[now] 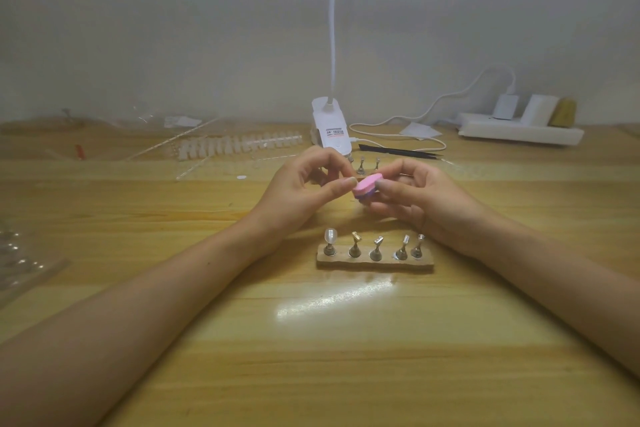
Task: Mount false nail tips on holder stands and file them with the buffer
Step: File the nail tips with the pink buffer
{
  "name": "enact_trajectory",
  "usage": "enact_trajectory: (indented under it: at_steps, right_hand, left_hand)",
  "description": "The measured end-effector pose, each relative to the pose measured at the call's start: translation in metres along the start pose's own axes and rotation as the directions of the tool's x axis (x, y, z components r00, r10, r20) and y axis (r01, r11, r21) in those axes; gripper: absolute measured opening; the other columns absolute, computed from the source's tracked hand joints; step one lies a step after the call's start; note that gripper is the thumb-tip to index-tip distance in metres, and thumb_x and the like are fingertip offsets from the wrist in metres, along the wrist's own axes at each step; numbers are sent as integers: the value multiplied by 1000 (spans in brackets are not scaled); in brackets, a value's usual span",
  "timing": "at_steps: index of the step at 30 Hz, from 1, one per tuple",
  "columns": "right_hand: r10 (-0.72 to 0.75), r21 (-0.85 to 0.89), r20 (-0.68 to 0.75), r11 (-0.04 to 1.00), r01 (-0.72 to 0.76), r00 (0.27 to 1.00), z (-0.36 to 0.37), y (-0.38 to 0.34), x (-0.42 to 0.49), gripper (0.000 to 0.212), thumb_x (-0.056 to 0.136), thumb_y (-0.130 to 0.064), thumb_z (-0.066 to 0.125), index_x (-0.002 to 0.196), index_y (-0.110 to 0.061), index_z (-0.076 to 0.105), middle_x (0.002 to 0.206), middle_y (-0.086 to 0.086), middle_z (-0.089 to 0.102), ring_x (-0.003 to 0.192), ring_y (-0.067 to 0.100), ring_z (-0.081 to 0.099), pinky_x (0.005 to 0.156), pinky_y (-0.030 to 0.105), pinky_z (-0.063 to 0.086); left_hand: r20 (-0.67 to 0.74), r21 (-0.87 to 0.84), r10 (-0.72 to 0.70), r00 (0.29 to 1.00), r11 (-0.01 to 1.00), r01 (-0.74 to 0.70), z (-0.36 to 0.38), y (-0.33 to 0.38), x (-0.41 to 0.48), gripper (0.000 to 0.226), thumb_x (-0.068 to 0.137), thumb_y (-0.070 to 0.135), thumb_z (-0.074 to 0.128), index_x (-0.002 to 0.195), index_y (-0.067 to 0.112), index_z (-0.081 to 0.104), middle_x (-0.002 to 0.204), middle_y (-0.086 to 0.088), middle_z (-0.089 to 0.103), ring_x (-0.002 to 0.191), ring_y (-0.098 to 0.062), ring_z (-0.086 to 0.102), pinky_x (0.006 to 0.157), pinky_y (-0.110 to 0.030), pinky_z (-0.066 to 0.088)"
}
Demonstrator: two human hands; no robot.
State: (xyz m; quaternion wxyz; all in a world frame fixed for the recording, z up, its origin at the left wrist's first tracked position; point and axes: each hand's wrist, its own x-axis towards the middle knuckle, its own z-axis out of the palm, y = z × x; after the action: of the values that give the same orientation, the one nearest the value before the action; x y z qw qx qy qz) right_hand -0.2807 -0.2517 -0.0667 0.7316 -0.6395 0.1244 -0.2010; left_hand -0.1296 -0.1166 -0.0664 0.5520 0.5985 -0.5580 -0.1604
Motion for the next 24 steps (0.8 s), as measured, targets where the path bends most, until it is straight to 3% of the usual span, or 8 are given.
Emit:
enact_trajectory:
  at_steps: [4, 9, 13, 16, 20, 24]
  right_hand:
    - [60, -145, 106, 988, -44, 993, 3, 2, -1, 21, 81, -8, 69, 99, -3, 59, 93, 14, 76, 81, 21, 75, 70, 23, 59]
    - [15, 0, -11, 1000, -15, 1000, 1, 0, 1, 27, 80, -9, 67, 103, 1, 57, 95, 17, 75, 82, 21, 75, 71, 23, 61]
    - [53, -147, 127, 989, -34, 990, 4, 2, -1, 21, 81, -12, 70, 99, -7, 61, 97, 14, 76, 87, 23, 75, 74, 26, 60]
    - [9, -18, 32, 1000, -8, 999, 1, 1, 0, 26, 80, -8, 67, 103, -1, 58, 96, 15, 76, 87, 23, 75, 71, 22, 60]
    - [42, -117, 120, 993, -28, 992, 4, 3, -1, 18, 82, -8, 68, 99, -6, 60, 96, 14, 76, 85, 23, 75, 72, 25, 60]
    - [21, 23, 18, 1000, -22, 1000, -1, 1, 1, 22, 82, -11, 63, 101, -3, 56, 91, 10, 77, 83, 19, 76, 68, 20, 59]
  left_hand:
    - [12, 6, 0, 1000, 1000, 0, 1, 0, -1, 13, 89, 8, 68, 81, 17, 63, 95, -15, 60, 79, -10, 53, 76, -16, 42]
    - [6, -15, -15, 1000, 1000, 15, 0, 1, 0, 12, 89, 8, 68, 81, 17, 64, 94, -10, 60, 79, -9, 53, 75, -14, 42]
    - [11, 5, -6, 1000, 1000, 6, 1, 2, 0, 13, 88, 6, 69, 81, 15, 64, 92, -11, 60, 78, -9, 53, 75, -15, 42]
    - [3, -7, -11, 1000, 1000, 11, 1, 3, 0, 11, 88, 6, 68, 82, 14, 64, 94, -18, 61, 79, -11, 53, 74, -14, 42]
    - [9, 4, -8, 1000, 1000, 8, 1, 3, -1, 12, 88, 5, 68, 81, 14, 64, 93, -14, 60, 78, -11, 53, 74, -15, 42]
    - [6, -15, -6, 1000, 1000, 6, 1, 3, -1, 11, 88, 5, 68, 82, 13, 64, 95, -20, 60, 82, -13, 53, 76, -16, 42]
